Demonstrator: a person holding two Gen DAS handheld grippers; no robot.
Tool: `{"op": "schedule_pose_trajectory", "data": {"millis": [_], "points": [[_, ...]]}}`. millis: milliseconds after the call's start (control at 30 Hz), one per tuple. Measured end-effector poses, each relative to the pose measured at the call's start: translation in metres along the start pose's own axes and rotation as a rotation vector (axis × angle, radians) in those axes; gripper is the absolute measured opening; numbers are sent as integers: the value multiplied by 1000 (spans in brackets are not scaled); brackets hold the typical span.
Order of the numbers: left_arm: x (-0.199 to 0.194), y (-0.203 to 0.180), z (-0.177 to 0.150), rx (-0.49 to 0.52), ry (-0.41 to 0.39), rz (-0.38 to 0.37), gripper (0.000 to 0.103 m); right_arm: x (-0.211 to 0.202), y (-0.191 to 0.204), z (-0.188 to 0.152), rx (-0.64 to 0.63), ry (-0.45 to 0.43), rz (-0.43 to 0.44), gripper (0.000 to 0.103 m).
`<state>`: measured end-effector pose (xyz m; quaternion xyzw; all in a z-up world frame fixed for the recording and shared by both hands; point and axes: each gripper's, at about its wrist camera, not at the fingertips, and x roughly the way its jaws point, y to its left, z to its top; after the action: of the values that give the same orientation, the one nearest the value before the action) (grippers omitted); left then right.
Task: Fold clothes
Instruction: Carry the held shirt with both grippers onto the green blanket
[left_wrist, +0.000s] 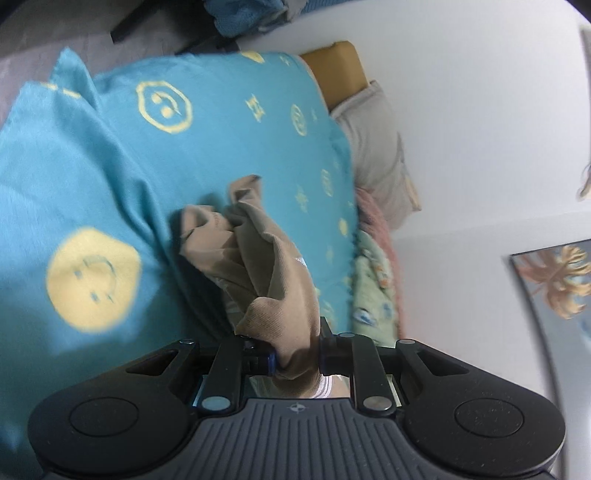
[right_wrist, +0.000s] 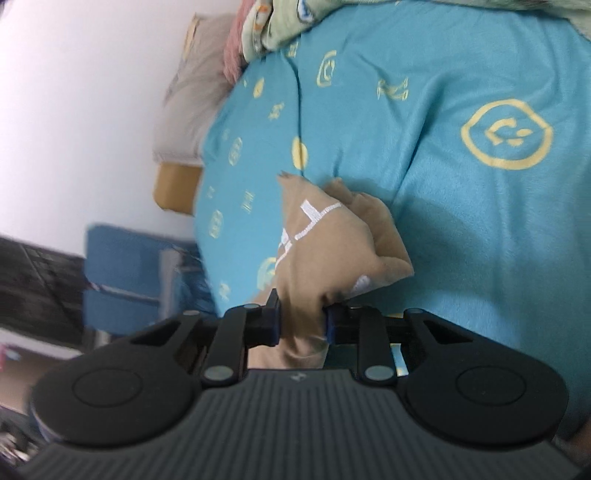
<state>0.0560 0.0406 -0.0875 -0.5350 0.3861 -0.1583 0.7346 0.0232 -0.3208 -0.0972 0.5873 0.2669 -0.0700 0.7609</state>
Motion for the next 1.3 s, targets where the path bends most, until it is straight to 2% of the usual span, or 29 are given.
{"op": "schedule_pose_trajectory", "data": {"millis": [100,233,400,533,700,833,933,1000,1067,1167,1300], "points": [[-3,-25,-10,-9,56,-15,20,-31,6,7,6,-31,23,25],[7,-63,-28,-1,170,13,20,-76,4,24,-9,-68,13,25],[53,-130,-66,112,298,20,20,-119,-9,72,36,-144,15,25],[107,-188,-110,191,375,11,20,-146,-8,132,14,-232,-19,24],[187,-286,-168,308,441,-56,19,-183,14,234,-17,-377,-33,24],[247,-373,-217,387,450,-158,19,-217,45,306,-141,-569,-36,24],[288,-414,-257,447,447,-212,19,-239,57,344,-194,-706,-35,24],[309,-423,-285,525,435,-231,19,-243,50,360,-231,-752,-74,24],[326,-415,-308,590,444,-223,20,-240,32,368,-249,-762,-138,24],[334,-371,-331,656,503,-146,20,-230,-13,359,-245,-693,-249,24],[320,-304,-339,742,585,-61,20,-221,-75,324,-196,-564,-307,24]]}}
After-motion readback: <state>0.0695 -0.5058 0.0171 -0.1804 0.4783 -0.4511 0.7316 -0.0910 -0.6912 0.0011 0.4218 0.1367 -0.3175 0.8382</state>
